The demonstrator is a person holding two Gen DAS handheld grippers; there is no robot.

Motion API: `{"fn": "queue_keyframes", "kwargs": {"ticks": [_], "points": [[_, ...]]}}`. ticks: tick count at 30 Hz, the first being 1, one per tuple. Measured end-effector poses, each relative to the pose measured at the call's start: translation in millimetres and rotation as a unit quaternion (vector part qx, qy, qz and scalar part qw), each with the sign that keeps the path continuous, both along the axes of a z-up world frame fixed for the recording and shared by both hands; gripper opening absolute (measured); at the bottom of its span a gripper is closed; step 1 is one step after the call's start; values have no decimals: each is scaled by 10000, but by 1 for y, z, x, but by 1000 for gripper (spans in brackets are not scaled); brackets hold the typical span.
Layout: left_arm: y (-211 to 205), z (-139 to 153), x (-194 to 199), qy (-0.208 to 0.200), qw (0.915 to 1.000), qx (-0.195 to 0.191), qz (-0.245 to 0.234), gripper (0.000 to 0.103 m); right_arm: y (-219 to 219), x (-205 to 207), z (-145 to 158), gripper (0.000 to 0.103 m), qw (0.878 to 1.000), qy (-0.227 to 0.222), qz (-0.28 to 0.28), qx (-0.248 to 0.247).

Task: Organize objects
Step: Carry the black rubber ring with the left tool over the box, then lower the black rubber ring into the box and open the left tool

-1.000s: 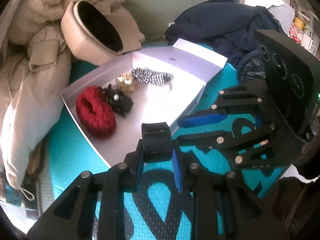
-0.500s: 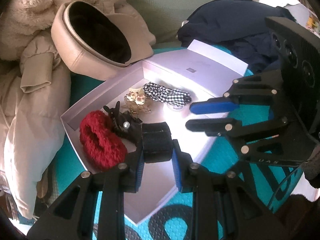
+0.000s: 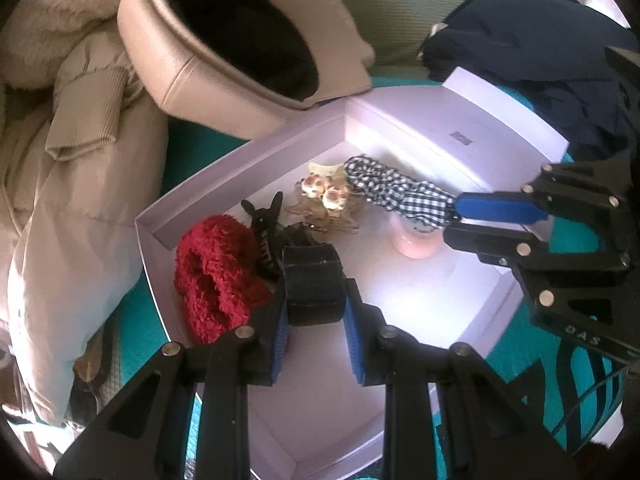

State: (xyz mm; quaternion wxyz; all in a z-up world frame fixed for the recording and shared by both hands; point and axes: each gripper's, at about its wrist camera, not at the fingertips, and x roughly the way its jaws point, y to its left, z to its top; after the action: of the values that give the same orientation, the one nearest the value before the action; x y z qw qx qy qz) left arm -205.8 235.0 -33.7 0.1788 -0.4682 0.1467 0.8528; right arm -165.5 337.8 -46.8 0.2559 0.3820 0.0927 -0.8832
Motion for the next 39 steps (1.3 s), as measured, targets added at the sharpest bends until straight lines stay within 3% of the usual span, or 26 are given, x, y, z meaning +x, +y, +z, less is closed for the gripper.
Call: {"fn": "queue_keyframes", "kwargs": {"ticks": [5, 7, 8, 10, 13, 17, 27, 30, 39], "points": [[0, -5, -1, -34, 9999, 21, 110, 24, -1, -2, -3, 24, 9999, -63, -105, 3], [2, -5, 2, -31, 9999, -54, 114, 28, -2, -1, -2, 37, 9999, -66, -125, 33], [3, -4, 3, -20, 9999, -60, 106, 31, -2, -2, -2, 41, 9999, -77, -116, 17], [2, 1, 7, 51, 9998, -100, 178, 48, -2, -1, -1, 46, 9998, -92, -148, 18], [-2, 12, 12, 218, 9993, -68, 304, 57, -3, 2, 2, 48, 9997, -49, -213, 79], [-6, 25, 19, 312, 9988, -58, 364, 60, -4, 5, 7, 54, 9997, -45, -248, 30], [-32, 61, 49, 592, 9960, 108, 668, 68, -17, 30, 46, 58, 9988, 292, -392, 84], [-41, 75, 62, 734, 9945, 142, 734, 69, -20, 41, 59, 64, 9982, 407, -435, 112], [-65, 112, 107, 1095, 9896, 252, 900, 73, -30, 82, 94, 66, 9970, 665, -381, 71]]}}
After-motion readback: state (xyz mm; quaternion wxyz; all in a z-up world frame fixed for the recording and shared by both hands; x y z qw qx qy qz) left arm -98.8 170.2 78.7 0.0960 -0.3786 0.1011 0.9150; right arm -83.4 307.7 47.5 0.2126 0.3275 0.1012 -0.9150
